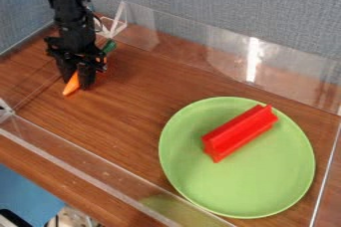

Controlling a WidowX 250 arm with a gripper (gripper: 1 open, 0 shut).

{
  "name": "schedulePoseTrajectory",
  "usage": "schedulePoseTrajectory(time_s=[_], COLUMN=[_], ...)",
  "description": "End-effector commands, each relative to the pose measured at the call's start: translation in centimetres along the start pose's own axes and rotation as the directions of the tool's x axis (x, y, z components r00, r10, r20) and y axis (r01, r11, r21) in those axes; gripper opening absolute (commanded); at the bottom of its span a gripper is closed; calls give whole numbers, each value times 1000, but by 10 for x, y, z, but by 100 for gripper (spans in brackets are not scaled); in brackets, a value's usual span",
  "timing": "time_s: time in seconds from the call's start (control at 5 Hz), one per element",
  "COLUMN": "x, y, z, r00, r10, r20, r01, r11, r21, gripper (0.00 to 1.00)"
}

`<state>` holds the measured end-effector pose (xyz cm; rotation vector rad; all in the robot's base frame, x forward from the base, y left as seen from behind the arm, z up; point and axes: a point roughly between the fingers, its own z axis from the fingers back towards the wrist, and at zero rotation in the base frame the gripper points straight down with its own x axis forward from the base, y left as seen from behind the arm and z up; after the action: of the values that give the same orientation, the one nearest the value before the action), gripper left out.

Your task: Put the carrot on the right side

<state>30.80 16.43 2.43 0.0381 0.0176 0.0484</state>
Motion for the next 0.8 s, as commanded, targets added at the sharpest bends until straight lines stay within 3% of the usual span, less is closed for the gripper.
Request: schedulePoseTrajectory(time_s=[0.0, 0.2, 0.4, 0.6], x=[9, 3, 7, 13], y=[-13, -20, -22, -18], z=[39, 61, 62, 49], r00=[995, 993, 991, 990], r10=[-51, -43, -34, -15], r20=[80, 108, 129, 138], r01=[47, 32, 21, 4], r11=[997, 995, 995, 997], r21=[60, 94, 100, 77], gripper=[0, 0, 0, 0])
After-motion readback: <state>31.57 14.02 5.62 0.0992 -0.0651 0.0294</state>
